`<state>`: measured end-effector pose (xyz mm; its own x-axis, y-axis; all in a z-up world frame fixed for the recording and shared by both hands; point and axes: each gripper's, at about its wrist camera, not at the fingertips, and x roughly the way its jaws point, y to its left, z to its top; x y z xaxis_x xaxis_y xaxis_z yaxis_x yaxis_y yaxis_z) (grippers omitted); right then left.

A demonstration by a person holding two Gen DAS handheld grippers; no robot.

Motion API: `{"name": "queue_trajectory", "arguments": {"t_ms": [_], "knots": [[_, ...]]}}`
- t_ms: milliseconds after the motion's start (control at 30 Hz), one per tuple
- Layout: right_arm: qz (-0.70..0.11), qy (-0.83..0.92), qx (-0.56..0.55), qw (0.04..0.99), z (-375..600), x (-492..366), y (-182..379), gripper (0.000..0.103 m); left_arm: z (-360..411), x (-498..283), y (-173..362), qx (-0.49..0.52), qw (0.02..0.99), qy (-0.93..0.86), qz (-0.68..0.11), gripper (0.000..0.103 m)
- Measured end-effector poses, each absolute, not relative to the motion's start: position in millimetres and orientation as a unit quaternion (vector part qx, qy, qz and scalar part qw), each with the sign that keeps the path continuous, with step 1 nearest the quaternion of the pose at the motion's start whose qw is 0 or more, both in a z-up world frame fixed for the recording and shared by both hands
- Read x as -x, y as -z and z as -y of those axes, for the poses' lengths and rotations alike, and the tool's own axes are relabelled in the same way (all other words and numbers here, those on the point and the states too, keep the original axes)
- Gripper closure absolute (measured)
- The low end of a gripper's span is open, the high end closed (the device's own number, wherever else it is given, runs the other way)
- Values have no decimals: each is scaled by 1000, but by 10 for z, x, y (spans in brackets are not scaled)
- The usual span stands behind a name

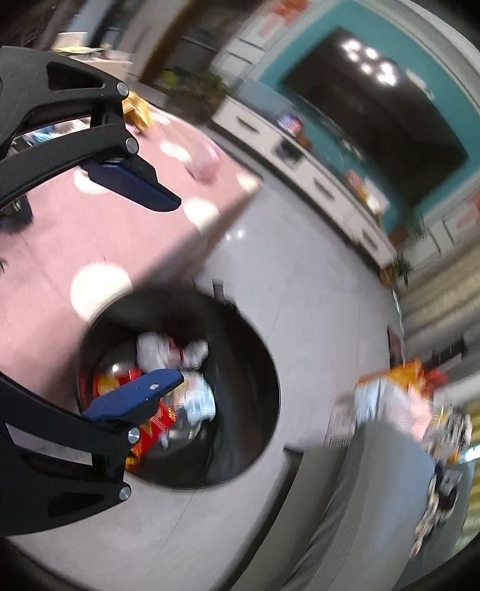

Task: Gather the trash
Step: 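Move both tools back over the trash on the rug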

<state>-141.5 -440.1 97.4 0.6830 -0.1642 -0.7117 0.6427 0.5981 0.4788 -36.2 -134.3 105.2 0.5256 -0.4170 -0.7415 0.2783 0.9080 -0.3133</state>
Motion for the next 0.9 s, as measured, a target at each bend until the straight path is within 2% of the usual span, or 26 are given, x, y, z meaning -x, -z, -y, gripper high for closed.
{"name": "queue_trajectory", "arguments": {"t_ms": [133,267,367,433,800,900], "knots": [[-333,184,-338,861,4028,1235,-1070,17,695,398,-941,94,876,136,-454,9],[-355,119,-347,860,3746,1042,-1028,18,390,432,-661,116,854,149,-486,9],[-371,116,-334,859,3529,992,-973,17,248,466,-438,118,843,152,-503,14],[-386,116,-310,861,3353,992,-923,17,229,463,-336,120,838,157,-508,21],[-462,80,-214,857,2567,993,-599,18,312,342,-115,113,833,173,-513,26],[-477,74,-199,853,2430,968,-499,18,355,336,-95,93,840,162,-510,33]]}}
